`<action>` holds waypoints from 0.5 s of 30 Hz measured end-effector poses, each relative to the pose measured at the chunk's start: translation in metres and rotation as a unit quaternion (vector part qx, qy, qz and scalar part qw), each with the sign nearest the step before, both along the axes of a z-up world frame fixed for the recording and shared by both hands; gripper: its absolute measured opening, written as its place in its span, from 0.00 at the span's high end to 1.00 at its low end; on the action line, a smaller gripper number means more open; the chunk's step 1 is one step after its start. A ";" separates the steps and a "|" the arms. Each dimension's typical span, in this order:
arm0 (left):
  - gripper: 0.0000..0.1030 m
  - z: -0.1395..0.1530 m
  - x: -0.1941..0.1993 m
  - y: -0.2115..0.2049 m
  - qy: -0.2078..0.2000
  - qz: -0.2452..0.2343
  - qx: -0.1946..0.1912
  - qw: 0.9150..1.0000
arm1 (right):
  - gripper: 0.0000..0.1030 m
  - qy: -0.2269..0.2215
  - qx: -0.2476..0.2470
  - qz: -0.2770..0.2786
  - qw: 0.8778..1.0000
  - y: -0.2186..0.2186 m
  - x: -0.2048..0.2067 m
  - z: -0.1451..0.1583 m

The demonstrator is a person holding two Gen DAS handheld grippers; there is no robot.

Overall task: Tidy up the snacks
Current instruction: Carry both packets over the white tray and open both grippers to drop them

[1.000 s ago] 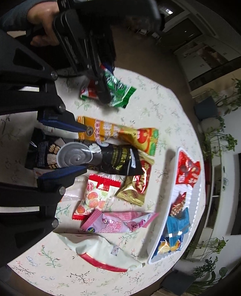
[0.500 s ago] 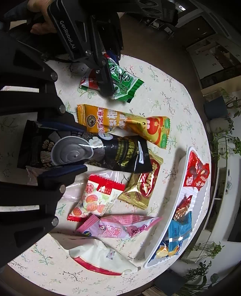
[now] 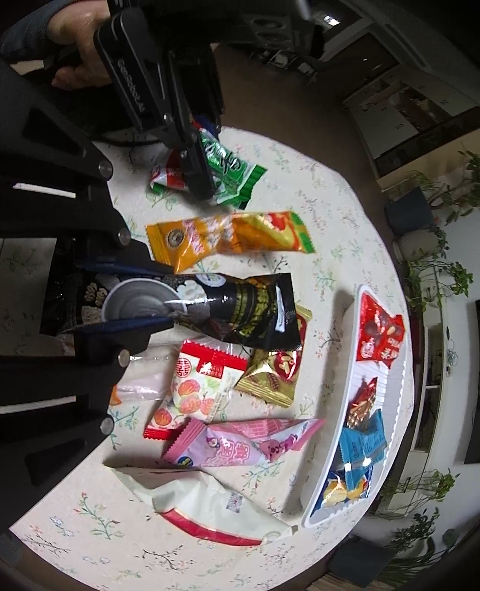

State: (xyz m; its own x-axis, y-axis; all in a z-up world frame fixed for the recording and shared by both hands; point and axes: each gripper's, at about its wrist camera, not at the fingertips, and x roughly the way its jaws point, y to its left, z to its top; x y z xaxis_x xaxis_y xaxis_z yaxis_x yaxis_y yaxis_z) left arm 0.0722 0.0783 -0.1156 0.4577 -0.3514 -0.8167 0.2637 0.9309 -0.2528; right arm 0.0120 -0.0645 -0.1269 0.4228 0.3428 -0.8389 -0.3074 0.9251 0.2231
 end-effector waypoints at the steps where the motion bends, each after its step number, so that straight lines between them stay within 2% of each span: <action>1: 0.81 0.000 0.000 0.001 0.000 0.000 -0.001 1.000 | 0.79 -0.001 0.005 -0.002 1.000 -0.001 -0.001 0.002; 8: 0.81 0.012 -0.002 0.000 -0.005 -0.003 -0.021 1.000 | 0.79 -0.007 0.062 -0.019 0.998 -0.022 -0.014 0.021; 15: 0.81 0.032 -0.002 -0.009 -0.018 -0.017 -0.042 0.999 | 0.79 0.000 0.102 -0.043 0.994 -0.049 -0.017 0.026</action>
